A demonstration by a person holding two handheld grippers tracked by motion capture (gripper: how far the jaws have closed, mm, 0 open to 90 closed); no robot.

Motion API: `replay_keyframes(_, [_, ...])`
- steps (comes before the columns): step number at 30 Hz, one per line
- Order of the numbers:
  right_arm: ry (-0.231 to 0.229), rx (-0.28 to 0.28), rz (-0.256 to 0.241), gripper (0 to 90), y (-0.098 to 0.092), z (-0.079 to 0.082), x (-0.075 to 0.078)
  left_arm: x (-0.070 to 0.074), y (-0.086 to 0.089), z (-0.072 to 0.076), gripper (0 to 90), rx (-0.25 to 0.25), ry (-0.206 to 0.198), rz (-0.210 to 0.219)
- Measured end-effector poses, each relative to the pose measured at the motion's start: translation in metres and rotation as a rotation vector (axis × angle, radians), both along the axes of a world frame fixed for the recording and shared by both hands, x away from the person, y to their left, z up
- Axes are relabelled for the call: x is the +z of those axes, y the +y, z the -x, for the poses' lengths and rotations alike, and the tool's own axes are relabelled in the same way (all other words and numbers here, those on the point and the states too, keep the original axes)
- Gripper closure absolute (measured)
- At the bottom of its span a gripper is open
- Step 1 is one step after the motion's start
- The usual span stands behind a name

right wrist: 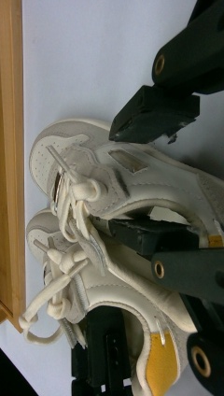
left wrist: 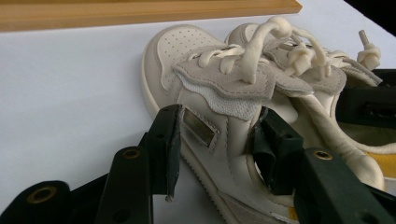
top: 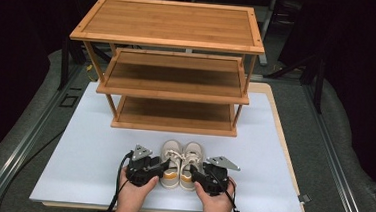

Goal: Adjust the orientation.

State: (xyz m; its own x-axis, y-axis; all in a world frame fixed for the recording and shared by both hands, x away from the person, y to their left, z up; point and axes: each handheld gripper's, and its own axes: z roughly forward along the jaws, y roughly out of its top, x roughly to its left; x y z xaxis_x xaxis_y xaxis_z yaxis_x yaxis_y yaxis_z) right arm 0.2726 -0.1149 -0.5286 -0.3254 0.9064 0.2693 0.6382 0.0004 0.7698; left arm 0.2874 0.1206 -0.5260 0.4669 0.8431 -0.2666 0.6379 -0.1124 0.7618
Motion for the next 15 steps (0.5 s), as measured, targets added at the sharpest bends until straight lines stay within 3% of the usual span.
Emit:
replay_keyframes(7, [0.019, 0.000, -0.059, 57.1, -0.0021, -0.0022, -0.0027, 0.0011, -0.0009, -0.0042, 58.8, -0.027, 0.004, -0.013])
replay_keyframes(12, [0.008, -0.025, -0.045, 57.8, 0.0028, -0.0001, -0.0027, 0.0025, -0.0030, -0.0082, 59.9, -0.034, -0.008, -0.053])
replay_keyframes(15, [0.000, -0.038, -0.051, 58.0, 0.0037, 0.0002, -0.0037, 0.0015, -0.0034, -0.0077, 60.1, -0.025, -0.014, -0.048])
